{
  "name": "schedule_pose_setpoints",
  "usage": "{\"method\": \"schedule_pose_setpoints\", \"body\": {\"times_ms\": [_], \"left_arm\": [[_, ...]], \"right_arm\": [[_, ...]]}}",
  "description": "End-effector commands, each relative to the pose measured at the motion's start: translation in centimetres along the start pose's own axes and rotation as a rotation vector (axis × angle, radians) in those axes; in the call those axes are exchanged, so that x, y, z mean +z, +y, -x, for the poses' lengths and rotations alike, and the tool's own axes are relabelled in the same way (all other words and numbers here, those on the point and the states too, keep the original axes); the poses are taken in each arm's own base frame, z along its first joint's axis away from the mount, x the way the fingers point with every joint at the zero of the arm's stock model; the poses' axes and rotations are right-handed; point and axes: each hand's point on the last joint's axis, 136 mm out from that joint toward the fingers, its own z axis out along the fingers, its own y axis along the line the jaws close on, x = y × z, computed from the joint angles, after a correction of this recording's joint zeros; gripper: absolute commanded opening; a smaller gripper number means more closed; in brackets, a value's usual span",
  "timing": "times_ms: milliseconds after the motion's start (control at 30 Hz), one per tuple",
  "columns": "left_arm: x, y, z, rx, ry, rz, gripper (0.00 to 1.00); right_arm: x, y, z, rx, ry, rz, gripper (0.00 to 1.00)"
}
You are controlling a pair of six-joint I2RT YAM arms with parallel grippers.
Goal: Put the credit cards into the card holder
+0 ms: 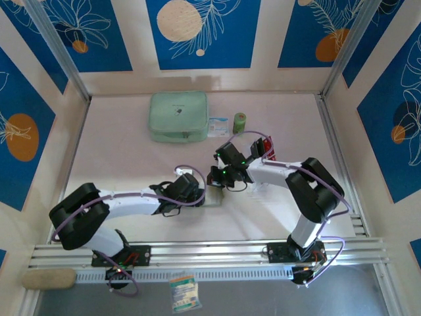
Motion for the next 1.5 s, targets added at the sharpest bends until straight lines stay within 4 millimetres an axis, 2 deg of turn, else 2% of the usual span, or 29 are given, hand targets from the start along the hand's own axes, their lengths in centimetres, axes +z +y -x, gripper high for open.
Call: {"method": "schedule_pose_setpoints", "body": {"times_ms": [0, 233, 500, 733, 1233, 1467], "left_arm": [[0.1, 0.3, -0.5, 0.014, 0.001, 0.009, 0.89], [0.1, 0.3, -0.4, 0.012, -0.003, 0.008, 0.89], [0.0, 0.3, -0.4, 0.008, -0.008, 0.006, 0.89], [0.0, 0.2, -0.3, 0.007, -0.009, 0.004, 0.89], [-0.3, 0.1, 0.0, 0.004, -0.020, -0.001, 0.89], [-1.7, -0.2, 1.3, 0.004, -0.059, -0.013, 0.91]], "right_arm": [[-1.0, -0.2, -0.1, 0.019, -0.021, -0.010, 0.10], [-0.1, -1.2, -0.6, 0.042, -0.002, -0.033, 0.17], [0.7, -2.6, -1.1, 0.061, 0.010, -0.066, 0.29], [1.7, -2.9, -1.4, 0.070, 0.038, -0.063, 0.29], [1.1, -0.6, -1.1, 0.067, 0.058, 0.078, 0.29], [0.4, 0.8, -1.2, 0.069, 0.059, 0.143, 0.29]]}}
